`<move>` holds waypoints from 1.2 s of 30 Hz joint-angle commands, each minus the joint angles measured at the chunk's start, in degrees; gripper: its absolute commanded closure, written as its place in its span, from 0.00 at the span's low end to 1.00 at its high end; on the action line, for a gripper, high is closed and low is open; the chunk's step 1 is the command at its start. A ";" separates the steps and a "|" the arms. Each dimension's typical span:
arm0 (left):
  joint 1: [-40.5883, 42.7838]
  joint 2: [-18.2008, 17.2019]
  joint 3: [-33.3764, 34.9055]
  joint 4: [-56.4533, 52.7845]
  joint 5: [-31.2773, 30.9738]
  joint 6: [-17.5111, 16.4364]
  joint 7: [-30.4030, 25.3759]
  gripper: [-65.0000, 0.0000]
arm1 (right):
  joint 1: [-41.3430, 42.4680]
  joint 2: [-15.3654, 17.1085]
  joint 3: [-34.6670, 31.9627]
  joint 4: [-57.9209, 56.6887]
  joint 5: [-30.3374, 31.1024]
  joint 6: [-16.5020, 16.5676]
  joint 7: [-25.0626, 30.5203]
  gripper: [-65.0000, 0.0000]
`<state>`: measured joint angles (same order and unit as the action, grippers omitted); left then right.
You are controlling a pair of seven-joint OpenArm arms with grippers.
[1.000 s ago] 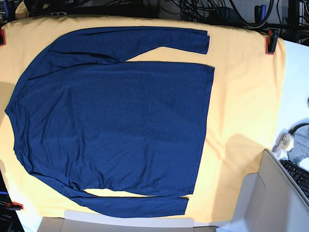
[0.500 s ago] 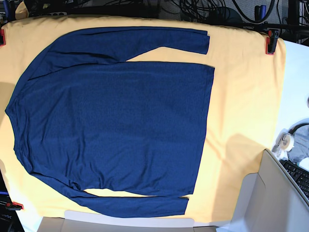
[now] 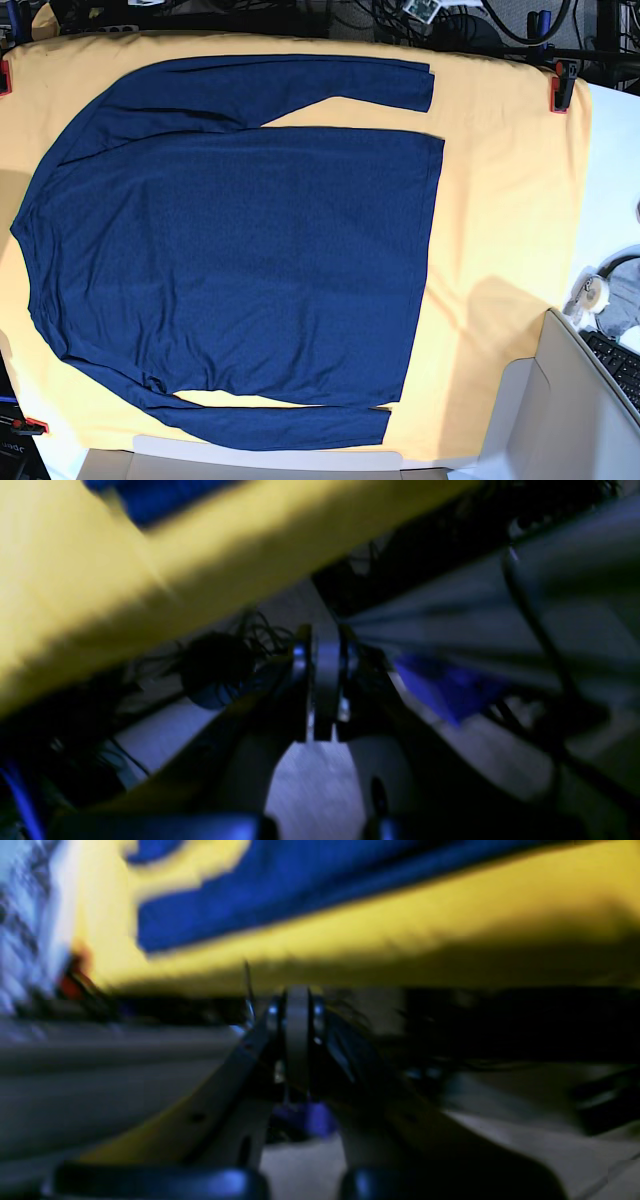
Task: Fold the T-shirt properly
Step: 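Move both grippers down toward the two corners of the shirt hem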
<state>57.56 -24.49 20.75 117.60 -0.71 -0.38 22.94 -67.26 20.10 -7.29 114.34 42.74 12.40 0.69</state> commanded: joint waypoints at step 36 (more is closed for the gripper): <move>-18.75 -1.31 -26.69 1.30 -65.27 -17.68 28.71 0.81 | 11.04 -14.87 47.16 -5.82 41.43 6.80 -35.99 0.84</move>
<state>38.70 -25.28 -5.63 118.17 -65.08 -17.63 52.51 -55.18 4.71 39.33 107.68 82.98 18.68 -36.16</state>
